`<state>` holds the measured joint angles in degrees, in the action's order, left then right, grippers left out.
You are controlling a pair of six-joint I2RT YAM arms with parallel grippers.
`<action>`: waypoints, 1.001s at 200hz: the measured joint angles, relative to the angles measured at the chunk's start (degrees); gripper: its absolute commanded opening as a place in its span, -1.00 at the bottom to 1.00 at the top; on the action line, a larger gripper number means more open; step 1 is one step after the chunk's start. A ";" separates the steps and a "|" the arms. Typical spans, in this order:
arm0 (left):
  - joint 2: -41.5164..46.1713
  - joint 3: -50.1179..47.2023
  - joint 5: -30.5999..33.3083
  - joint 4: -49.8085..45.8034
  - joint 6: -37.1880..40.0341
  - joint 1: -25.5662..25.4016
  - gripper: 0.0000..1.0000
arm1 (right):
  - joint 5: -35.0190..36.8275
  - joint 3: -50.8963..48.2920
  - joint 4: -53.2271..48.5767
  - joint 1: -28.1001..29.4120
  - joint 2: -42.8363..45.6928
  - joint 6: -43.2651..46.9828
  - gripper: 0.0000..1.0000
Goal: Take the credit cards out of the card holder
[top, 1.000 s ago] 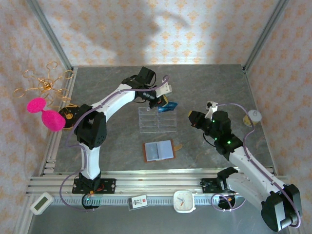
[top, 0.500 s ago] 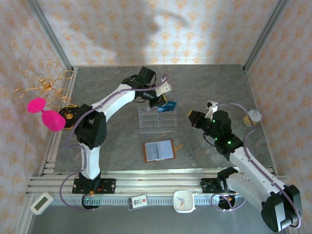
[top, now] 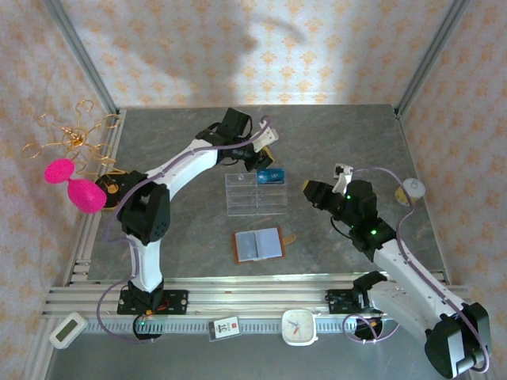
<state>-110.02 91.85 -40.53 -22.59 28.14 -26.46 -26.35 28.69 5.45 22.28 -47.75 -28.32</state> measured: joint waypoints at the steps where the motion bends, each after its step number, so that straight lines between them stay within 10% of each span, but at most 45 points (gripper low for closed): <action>1: 0.22 -0.35 -0.02 0.31 -0.28 0.00 -0.42 | -0.15 0.02 0.00 0.00 -0.07 0.09 -0.37; 34: 17.62 -21.16 -0.61 22.16 -16.52 -0.94 -0.25 | -1.68 0.70 -0.26 4.63 -5.18 2.45 -0.32; 89: 41.48 -56.65 6.69 56.74 -47.25 -3.45 -0.16 | 7.78 2.45 -1.70 29.66 -20.46 5.99 -0.29; 129: 57.07 -74.69 15.17 57.29 -59.47 -4.35 -0.15 | 17.77 8.81 -3.72 43.08 -33.73 7.13 -0.29; 200: 76.17 -82.66 25.38 49.53 -66.29 -4.68 -0.10 | 31.45 18.36 -8.52 48.70 -45.86 8.28 -0.22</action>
<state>-33.85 9.19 -15.16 26.94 -38.15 -31.14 5.10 47.05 -3.07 70.98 -93.60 -20.03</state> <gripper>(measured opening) 0.451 0.386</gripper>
